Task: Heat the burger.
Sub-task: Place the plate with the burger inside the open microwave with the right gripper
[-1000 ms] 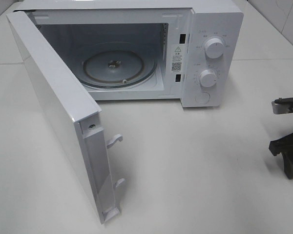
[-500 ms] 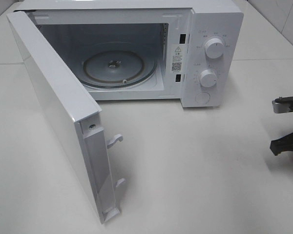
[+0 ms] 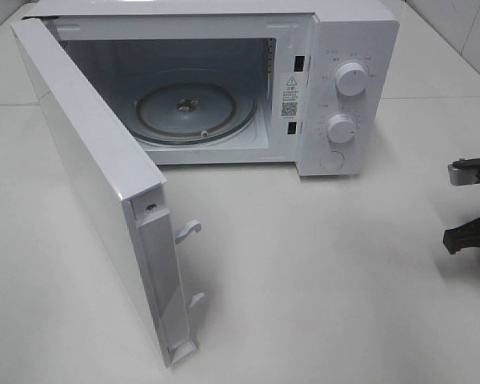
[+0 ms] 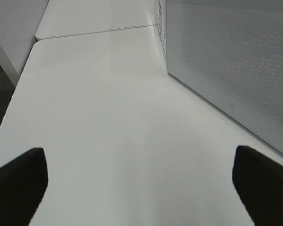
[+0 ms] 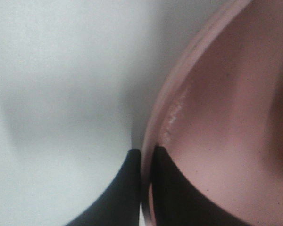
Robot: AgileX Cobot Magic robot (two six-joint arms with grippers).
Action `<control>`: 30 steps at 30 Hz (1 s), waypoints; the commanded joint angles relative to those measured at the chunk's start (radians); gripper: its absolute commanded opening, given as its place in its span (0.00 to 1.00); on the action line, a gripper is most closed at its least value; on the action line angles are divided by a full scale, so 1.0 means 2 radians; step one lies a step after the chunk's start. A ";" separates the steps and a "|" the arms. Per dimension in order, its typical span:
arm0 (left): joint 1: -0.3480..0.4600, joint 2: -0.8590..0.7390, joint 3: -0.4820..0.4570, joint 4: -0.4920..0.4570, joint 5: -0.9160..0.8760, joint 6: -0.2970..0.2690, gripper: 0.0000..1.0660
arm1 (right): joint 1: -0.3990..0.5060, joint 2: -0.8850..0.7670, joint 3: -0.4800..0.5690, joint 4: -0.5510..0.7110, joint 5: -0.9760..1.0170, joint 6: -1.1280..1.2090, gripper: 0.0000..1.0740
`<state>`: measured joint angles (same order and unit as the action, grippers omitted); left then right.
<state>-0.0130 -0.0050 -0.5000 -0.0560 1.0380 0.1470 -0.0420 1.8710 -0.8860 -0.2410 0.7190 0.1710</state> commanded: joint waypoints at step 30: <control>-0.003 -0.008 0.001 -0.001 -0.002 -0.002 0.95 | 0.234 -0.230 0.146 -0.103 0.053 0.052 0.00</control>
<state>-0.0130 -0.0050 -0.5000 -0.0560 1.0380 0.1470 0.4160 1.4250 -0.5980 -0.3970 0.8030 0.2690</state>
